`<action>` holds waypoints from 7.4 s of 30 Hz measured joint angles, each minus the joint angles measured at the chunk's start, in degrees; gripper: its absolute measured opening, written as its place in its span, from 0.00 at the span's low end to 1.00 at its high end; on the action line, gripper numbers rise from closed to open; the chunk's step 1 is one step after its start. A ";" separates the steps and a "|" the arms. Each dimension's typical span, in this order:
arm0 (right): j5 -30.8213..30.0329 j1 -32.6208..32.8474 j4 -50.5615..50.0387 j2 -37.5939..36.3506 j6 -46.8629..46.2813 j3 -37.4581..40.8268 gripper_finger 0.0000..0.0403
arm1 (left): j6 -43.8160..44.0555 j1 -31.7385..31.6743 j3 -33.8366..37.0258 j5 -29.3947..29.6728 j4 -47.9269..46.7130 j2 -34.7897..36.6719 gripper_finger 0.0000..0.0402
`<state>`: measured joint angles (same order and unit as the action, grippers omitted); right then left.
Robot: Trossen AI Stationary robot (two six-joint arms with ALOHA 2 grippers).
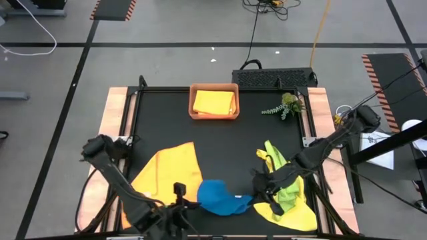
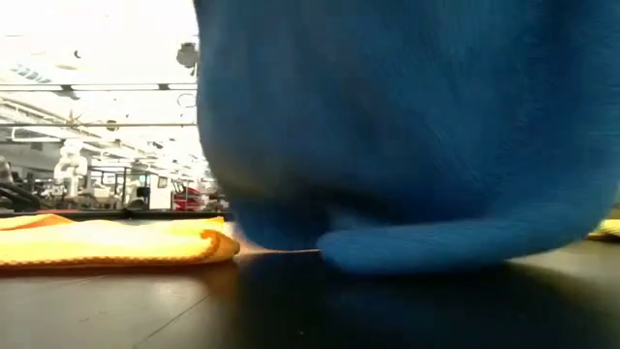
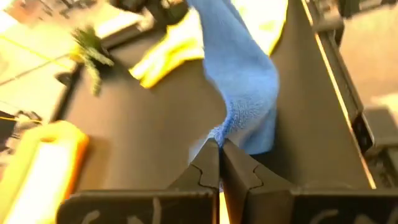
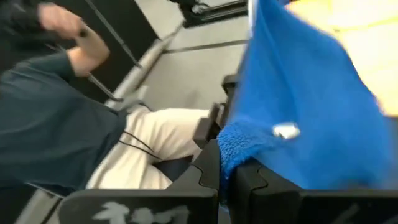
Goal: Fold microfiber towels
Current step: Fold the blue towel
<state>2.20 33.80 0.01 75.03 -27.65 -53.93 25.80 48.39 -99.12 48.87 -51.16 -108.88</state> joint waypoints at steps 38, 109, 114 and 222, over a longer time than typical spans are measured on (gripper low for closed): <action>-31.58 -3.42 -14.06 -5.69 -3.43 -0.04 0.00 | 26.75 -12.72 -2.78 -5.24 -32.75 2.77 0.00; -21.08 -23.16 -11.58 -6.45 -2.83 19.02 0.00 | 4.10 -31.39 18.53 -14.33 -6.42 2.82 0.00; -21.41 -16.86 -11.43 -6.45 -5.28 19.02 0.00 | 2.70 -26.37 20.56 -14.35 2.46 2.86 0.00; -12.68 -27.39 -7.81 -5.29 1.94 25.05 0.45 | -4.37 -28.99 28.03 -29.36 48.79 2.77 0.20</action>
<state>-10.48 6.41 -7.80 69.73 -25.71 -28.88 21.44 19.40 -71.09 19.51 -2.37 -106.10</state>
